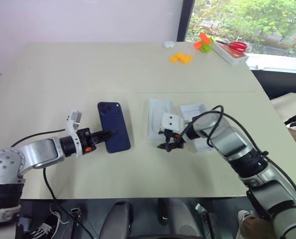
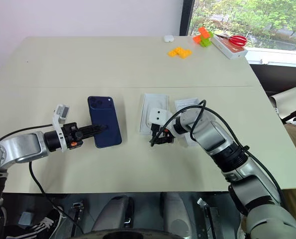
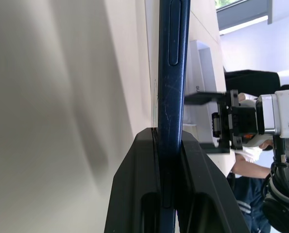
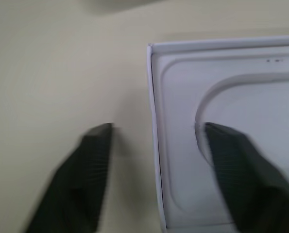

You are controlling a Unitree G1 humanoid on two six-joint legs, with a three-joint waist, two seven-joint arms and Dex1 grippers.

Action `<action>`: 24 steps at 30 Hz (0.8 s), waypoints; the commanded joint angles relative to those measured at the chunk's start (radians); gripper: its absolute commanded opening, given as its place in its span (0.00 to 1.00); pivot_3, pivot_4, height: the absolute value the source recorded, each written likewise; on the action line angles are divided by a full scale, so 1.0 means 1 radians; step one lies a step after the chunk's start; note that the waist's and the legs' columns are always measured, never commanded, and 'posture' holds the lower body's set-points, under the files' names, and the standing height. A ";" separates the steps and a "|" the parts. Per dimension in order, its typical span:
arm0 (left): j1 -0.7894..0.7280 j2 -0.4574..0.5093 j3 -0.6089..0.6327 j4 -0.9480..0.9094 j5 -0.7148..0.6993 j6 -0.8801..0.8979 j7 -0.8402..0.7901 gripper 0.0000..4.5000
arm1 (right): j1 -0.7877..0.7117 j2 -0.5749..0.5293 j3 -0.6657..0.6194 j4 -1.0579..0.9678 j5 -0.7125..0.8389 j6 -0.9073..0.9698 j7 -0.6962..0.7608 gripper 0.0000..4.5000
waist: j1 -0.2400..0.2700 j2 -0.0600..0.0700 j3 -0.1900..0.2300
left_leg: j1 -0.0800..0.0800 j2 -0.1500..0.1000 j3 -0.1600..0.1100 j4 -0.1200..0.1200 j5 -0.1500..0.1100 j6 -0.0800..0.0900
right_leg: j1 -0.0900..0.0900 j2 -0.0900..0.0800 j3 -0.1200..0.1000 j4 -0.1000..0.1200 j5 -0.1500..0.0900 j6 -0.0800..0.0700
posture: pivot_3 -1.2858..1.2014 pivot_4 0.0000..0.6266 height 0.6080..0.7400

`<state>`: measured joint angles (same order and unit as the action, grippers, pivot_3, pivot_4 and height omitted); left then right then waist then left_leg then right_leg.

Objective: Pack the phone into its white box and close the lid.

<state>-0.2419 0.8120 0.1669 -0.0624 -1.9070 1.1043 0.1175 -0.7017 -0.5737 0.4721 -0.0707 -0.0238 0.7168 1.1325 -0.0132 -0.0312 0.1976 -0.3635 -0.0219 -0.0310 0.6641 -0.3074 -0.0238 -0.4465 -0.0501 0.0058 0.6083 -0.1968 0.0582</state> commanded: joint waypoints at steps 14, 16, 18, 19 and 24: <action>-0.042 0.046 0.004 -0.067 -0.065 0.054 -0.088 0.00 | 0.177 -0.075 0.023 -0.260 0.042 -0.123 0.047 0.11 | -0.004 -0.001 0.000 | 0.000 0.000 0.000 0.000 0.000 0.000 | 0.000 -0.001 -0.002 0.000 0.000 0.001 | 0.52 0.24 1.00; -0.048 0.044 0.002 -0.066 -0.065 0.052 -0.089 0.00 | 0.177 -0.058 0.029 -0.275 0.048 -0.093 0.040 0.11 | -0.002 -0.001 0.000 | 0.001 0.001 -0.001 0.000 0.001 -0.001 | 0.000 0.000 -0.002 0.001 0.000 0.000 | 0.52 0.24 1.00; -0.055 0.047 -0.003 -0.065 -0.065 0.064 -0.100 0.00 | 0.168 -0.028 0.041 -0.281 0.052 -0.056 0.030 0.11 | -0.001 -0.001 0.000 | 0.002 0.001 -0.001 0.000 0.001 -0.002 | 0.001 0.001 -0.002 0.002 0.000 0.000 | 0.52 0.24 1.00; -0.058 0.038 -0.001 -0.058 -0.065 0.063 -0.098 0.00 | 0.156 0.001 0.042 -0.268 0.050 -0.030 0.008 0.11 | -0.002 -0.001 0.000 | 0.003 0.001 -0.001 0.000 0.001 -0.002 | 0.002 0.001 -0.002 0.002 0.000 0.000 | 0.52 0.24 1.00; -0.060 0.035 -0.008 -0.058 -0.065 0.062 -0.085 0.00 | 0.144 0.039 0.052 -0.258 0.046 0.021 -0.019 0.23 | -0.002 -0.001 0.000 | 0.006 0.002 -0.001 0.000 0.001 -0.002 | 0.004 0.002 -0.002 0.003 0.000 -0.002 | 0.52 0.24 1.00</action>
<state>-0.2887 0.8397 0.1487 -0.0986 -1.9447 1.1704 0.0446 -0.5592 -0.5319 0.5069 -0.3103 0.0021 0.7231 1.1053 -0.0155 -0.0319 0.1971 -0.3576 -0.0205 -0.0322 0.6644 -0.3060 -0.0261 -0.4427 -0.0485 0.0036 0.6114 -0.1967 0.0565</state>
